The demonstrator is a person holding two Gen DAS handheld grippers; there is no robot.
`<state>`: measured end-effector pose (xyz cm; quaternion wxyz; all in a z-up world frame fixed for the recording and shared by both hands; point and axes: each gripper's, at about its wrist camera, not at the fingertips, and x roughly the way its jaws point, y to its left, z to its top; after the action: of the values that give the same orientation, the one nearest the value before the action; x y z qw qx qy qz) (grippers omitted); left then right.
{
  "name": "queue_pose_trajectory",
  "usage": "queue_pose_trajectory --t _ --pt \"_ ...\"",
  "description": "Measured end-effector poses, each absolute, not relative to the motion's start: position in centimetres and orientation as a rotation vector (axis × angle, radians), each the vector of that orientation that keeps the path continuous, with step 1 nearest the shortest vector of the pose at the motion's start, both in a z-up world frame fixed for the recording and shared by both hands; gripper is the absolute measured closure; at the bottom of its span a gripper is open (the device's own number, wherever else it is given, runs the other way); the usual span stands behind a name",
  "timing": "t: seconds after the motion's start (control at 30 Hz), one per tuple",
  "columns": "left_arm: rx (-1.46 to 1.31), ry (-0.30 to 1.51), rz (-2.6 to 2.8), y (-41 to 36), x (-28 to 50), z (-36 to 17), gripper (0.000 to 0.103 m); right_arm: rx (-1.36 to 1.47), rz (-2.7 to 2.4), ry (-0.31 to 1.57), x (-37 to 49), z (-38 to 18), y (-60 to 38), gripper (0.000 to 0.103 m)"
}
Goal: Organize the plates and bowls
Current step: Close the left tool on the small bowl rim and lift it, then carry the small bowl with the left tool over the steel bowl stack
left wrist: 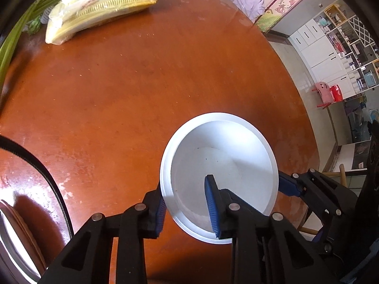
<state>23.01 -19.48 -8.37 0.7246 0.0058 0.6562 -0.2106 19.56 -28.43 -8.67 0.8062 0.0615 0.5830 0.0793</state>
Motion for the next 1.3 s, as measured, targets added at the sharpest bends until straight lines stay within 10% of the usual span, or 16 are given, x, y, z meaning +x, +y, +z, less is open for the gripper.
queue_pose_trajectory --t 1.3 --pt "-0.021 1.254 -0.335 -9.3 13.9 0.8 0.072 0.043 0.316 1.072 12.8 -0.7 -18.6 0.054"
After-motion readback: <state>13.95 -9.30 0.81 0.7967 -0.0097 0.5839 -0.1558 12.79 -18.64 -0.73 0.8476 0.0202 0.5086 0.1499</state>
